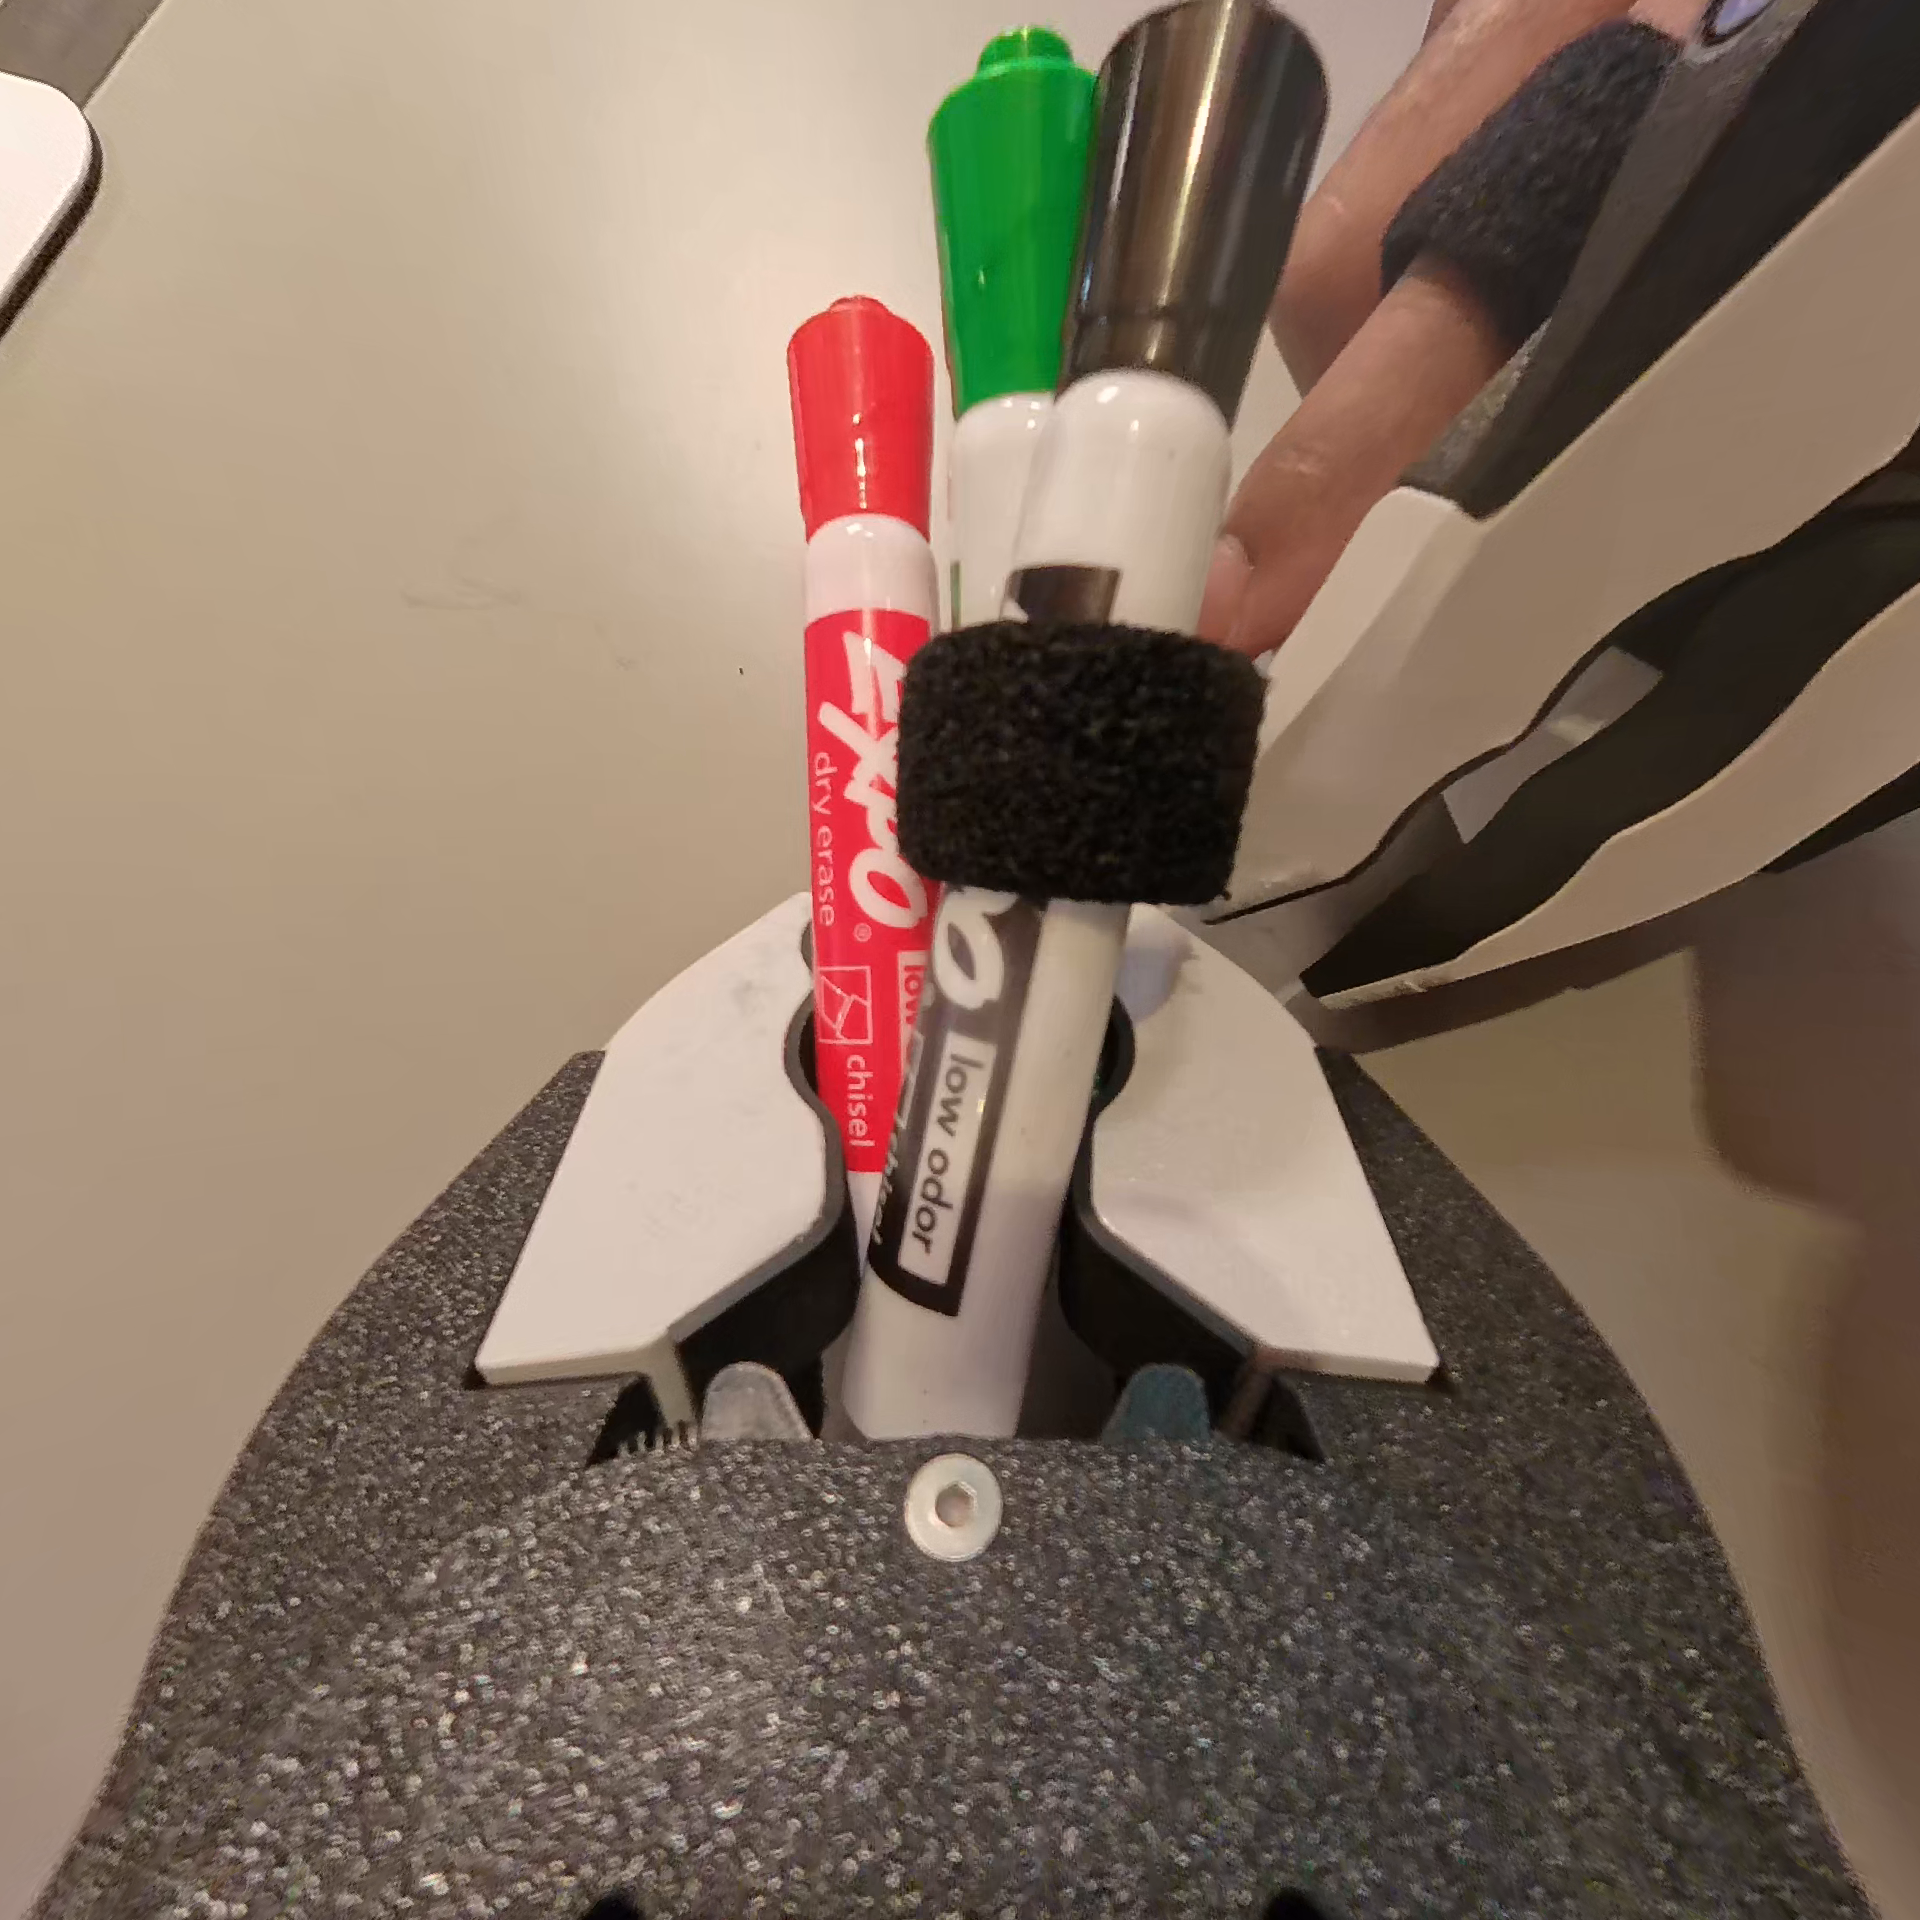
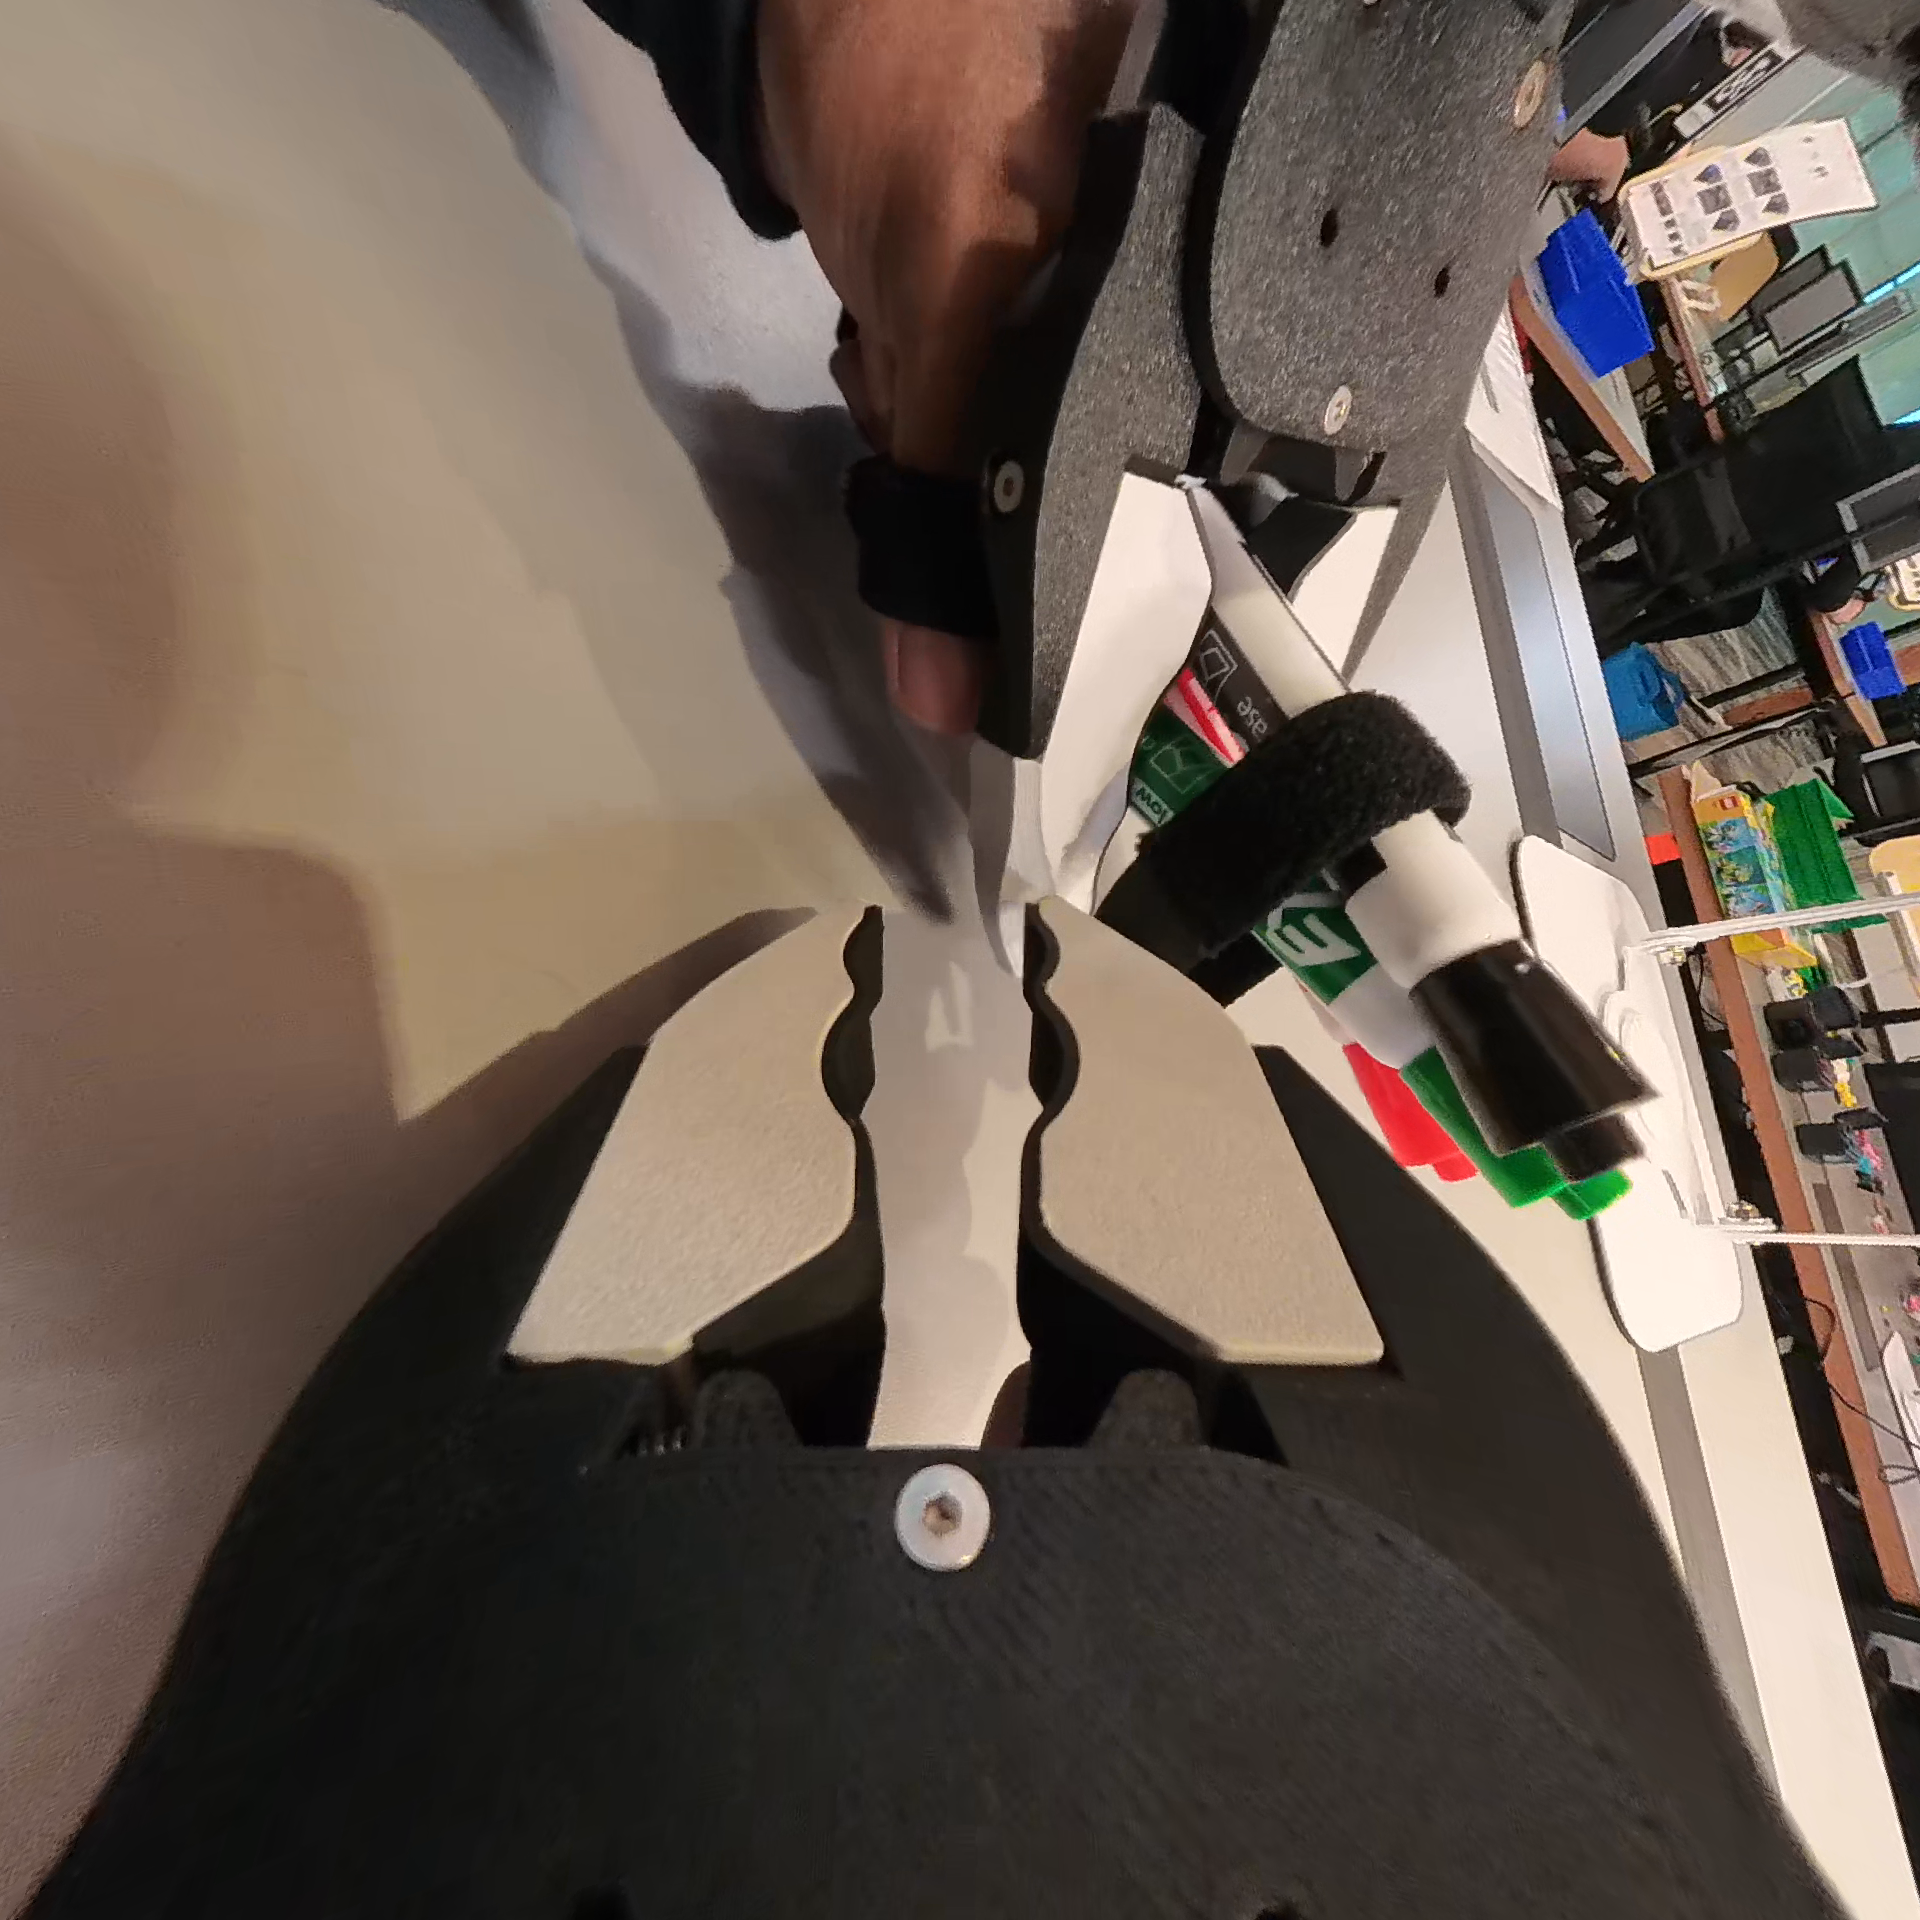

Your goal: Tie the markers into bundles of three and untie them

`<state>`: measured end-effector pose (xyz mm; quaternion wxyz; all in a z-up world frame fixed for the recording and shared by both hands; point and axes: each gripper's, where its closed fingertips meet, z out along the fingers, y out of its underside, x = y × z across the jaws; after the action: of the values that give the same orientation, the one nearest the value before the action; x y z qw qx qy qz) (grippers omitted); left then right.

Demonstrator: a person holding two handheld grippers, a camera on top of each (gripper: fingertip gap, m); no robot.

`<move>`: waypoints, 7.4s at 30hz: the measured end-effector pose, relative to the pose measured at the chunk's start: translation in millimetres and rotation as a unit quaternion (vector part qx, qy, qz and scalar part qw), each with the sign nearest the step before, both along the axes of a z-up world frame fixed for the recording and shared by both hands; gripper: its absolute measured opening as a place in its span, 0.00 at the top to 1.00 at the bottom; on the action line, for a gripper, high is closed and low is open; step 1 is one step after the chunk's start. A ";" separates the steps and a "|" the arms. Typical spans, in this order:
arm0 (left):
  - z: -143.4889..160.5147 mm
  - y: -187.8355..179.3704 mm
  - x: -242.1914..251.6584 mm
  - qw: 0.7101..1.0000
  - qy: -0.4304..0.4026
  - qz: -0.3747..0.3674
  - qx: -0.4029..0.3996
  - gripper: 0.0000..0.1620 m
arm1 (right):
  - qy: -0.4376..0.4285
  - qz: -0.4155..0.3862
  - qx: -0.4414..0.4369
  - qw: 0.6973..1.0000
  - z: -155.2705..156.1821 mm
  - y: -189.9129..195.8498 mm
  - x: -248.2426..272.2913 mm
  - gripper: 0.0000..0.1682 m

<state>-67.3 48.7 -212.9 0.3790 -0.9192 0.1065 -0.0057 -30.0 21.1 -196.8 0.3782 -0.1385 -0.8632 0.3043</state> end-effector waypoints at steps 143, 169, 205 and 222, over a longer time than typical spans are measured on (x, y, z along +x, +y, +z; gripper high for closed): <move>19.8 7.8 11.0 0.963 -0.022 -0.237 -0.125 0.71 | -0.252 0.030 -0.304 0.918 93.9 44.5 -67.8 0.85; 3.1 25.7 -3.6 0.980 -0.068 -0.139 -0.124 0.73 | -0.133 0.001 -0.258 0.957 116.1 61.7 -48.4 0.89; 37.9 37.2 4.4 0.979 -0.148 -0.141 -0.011 0.72 | 0.039 -0.002 -0.136 0.990 51.3 39.5 -17.6 0.93; 48.1 39.0 5.5 0.977 -0.142 -0.155 0.028 0.72 | 0.044 0.005 -0.209 0.977 61.6 35.2 -18.0 0.96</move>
<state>-61.9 87.6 -164.8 0.4105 -0.8703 0.1929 -0.1922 -48.0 56.4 -135.2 0.3771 -0.1964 -0.7634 0.4863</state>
